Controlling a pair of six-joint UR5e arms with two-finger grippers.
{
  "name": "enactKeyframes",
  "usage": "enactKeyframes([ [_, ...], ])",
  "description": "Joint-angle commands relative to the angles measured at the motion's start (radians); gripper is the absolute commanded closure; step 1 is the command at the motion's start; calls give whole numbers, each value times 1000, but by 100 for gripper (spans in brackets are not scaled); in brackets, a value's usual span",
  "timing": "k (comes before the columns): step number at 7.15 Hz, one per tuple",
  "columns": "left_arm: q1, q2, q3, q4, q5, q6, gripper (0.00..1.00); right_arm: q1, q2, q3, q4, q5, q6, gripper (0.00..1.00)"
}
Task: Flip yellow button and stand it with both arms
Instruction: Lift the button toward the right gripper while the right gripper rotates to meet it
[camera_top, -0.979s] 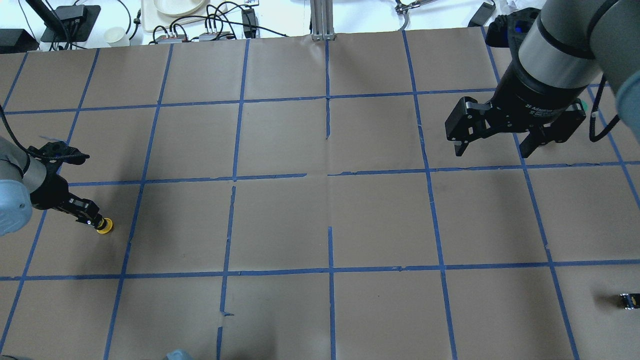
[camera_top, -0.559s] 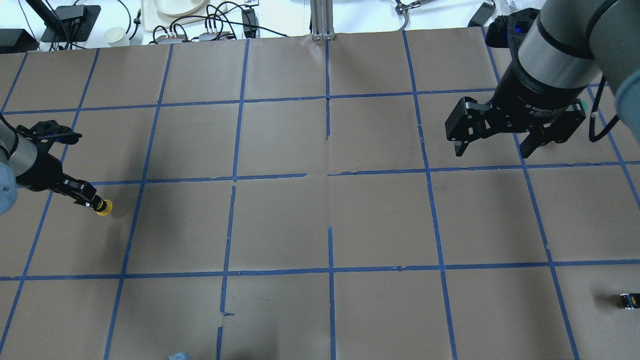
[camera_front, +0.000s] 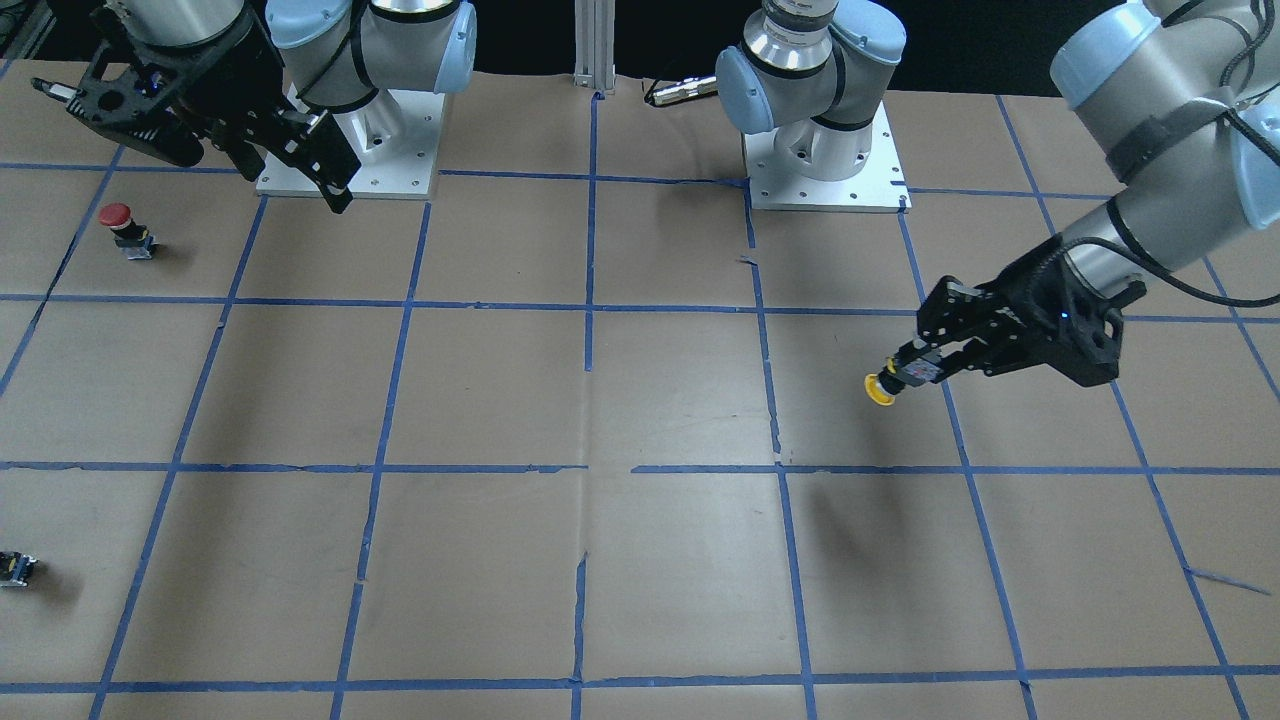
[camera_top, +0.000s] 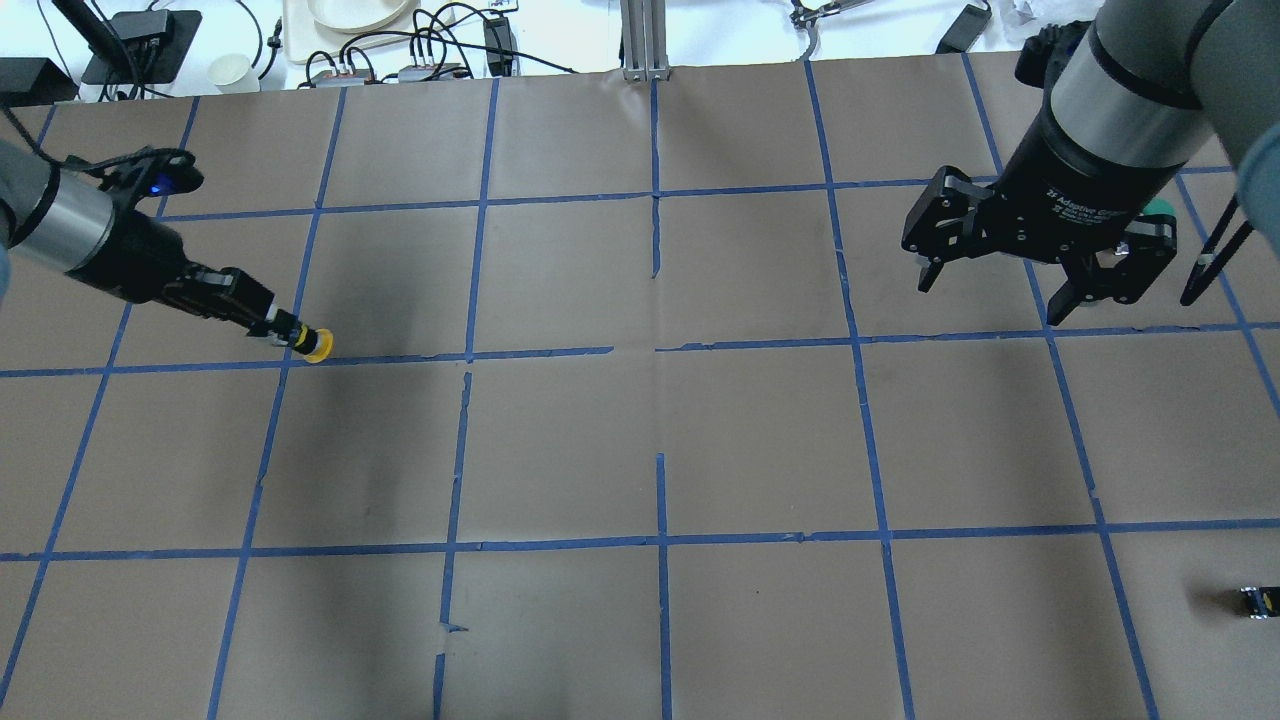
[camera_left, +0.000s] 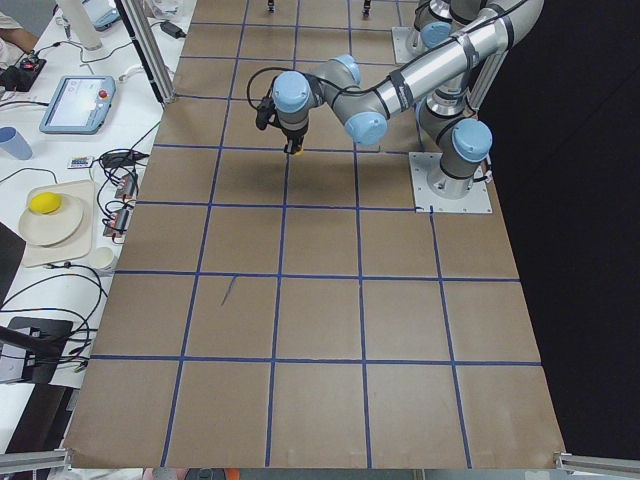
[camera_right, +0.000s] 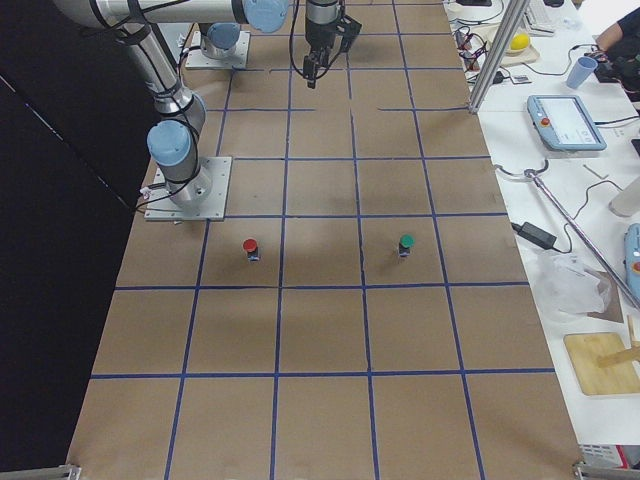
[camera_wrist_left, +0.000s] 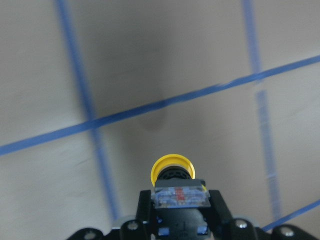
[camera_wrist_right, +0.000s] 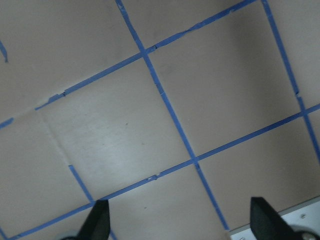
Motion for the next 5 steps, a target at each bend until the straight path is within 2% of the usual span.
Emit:
enactKeyframes([
  [1,-145,73,8,-46,-247,-185,98,-46,26,-13,0,252,203,0],
  [2,-182,99,-11,-79,-333,-195,98,-82,26,-14,0,345,240,0],
  [3,-183,116,-8,-177,-469,-206,98,-127,26,-16,3,425,272,0],
  [5,-199,147,-14,-233,-652,-305,98,-169,26,-11,5,619,363,0],
])
